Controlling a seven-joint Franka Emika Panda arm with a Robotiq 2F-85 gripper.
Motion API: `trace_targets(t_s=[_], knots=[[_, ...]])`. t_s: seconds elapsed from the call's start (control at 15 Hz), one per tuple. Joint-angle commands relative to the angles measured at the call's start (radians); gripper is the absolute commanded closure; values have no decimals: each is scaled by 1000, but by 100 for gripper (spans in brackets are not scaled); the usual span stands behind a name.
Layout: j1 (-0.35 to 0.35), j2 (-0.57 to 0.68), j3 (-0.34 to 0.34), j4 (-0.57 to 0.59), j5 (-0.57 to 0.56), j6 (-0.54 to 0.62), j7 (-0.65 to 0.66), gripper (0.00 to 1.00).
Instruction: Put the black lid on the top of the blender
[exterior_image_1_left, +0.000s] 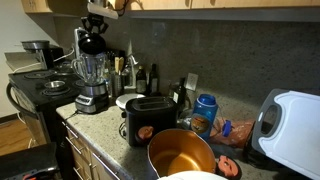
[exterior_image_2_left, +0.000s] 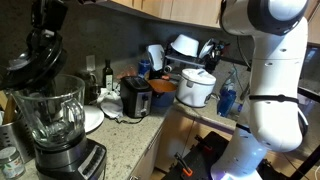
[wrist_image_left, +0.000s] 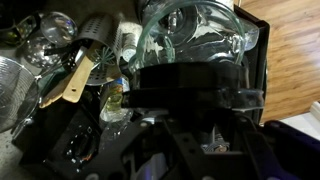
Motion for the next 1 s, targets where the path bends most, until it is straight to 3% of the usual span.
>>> trace_targets(t_s=[0.0, 0.93], knots=[[-28, -9, -6, -67, 51, 56, -22, 84], [-122, -93, -36, -323, 173, 165, -78, 84]])
